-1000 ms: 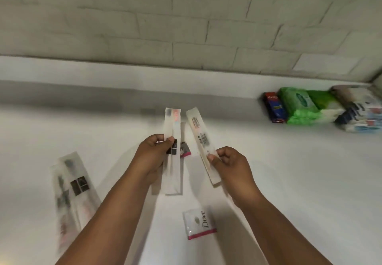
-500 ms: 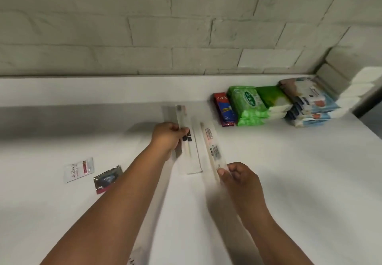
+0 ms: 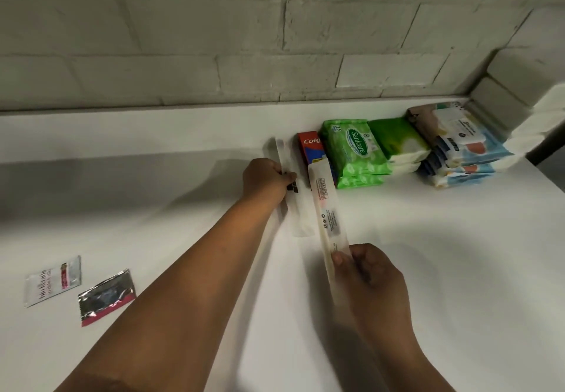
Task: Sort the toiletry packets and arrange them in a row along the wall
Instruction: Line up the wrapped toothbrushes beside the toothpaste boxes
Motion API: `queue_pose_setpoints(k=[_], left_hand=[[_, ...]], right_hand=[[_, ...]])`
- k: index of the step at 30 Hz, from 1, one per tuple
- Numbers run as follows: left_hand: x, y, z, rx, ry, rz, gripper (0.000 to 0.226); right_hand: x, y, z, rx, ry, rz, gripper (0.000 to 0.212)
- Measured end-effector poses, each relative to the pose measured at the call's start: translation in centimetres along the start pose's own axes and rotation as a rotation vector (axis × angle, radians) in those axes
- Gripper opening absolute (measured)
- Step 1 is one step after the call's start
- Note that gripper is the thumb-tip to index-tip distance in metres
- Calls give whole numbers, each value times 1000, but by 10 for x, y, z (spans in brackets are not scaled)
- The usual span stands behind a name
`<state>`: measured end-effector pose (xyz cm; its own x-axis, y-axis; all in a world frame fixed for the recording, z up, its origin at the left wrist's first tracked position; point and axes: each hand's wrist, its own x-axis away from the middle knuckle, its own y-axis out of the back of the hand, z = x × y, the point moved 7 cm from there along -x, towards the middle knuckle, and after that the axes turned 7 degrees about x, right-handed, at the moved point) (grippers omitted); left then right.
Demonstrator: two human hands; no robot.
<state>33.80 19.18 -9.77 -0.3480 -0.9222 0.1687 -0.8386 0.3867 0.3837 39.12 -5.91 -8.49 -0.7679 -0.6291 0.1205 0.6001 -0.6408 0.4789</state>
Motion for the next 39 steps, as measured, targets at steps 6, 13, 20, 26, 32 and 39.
queue_pose_setpoints(k=[6, 13, 20, 26, 32, 39], left_hand=[[4, -6, -12, -205, -94, -20, 30], [21, -8, -2, -361, -179, 66, 48], [18, -20, -3, -337, -186, 100, 40], [23, -11, -15, -378, -244, 53, 43], [57, 45, -34, -252, -381, -25, 23], [85, 87, 11, 219, 54, 150, 25]], right_hand=[[-3, 0, -4, -41, -5, 13, 17], [-9, 5, -6, -65, -4, -4, 18], [-12, 2, -8, -82, -20, -9, 17], [-13, 0, -3, -68, 13, 3, 17], [-14, -5, 11, -43, 67, 64, 19], [-4, -28, 40, 90, 222, 73, 14]])
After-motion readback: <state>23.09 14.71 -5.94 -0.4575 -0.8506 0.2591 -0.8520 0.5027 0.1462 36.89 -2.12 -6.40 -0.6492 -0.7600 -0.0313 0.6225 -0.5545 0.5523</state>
